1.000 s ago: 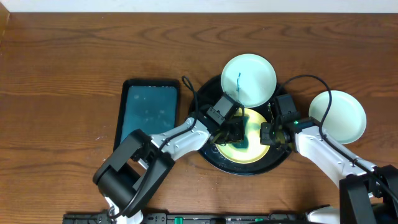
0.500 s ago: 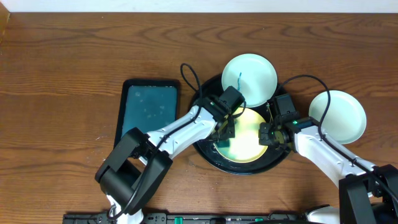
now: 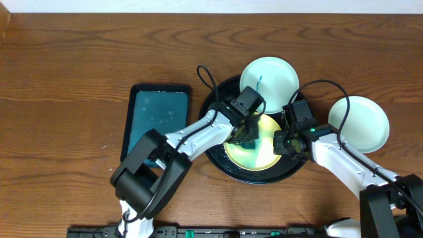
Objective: Clean dirty plates on tray and stack at the side
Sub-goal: 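Scrub the yellow plate with the sponge in the left gripper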
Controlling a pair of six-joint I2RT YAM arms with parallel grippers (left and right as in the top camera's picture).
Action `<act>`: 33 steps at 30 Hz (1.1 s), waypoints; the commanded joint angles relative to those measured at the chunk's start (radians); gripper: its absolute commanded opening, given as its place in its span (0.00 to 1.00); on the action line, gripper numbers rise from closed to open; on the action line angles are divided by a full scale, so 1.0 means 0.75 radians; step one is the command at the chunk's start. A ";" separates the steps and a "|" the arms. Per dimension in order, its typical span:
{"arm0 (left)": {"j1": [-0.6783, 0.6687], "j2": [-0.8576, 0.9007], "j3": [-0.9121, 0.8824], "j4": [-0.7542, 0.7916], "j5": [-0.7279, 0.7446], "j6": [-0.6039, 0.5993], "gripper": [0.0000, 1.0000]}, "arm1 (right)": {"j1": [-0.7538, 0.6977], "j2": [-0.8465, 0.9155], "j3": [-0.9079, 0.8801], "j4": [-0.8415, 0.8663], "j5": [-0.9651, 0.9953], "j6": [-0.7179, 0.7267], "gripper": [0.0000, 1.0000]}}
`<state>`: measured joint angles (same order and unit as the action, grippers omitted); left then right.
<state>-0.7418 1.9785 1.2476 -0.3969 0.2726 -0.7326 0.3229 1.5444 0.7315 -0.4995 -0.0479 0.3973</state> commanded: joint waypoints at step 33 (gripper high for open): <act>0.021 -0.011 -0.016 -0.420 -0.800 0.039 0.07 | 0.069 0.055 -0.025 -0.011 0.030 -0.062 0.01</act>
<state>-0.7322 1.9495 1.2926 -0.6739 0.0330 -0.7277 0.3531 1.5448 0.7322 -0.4919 -0.0200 0.3859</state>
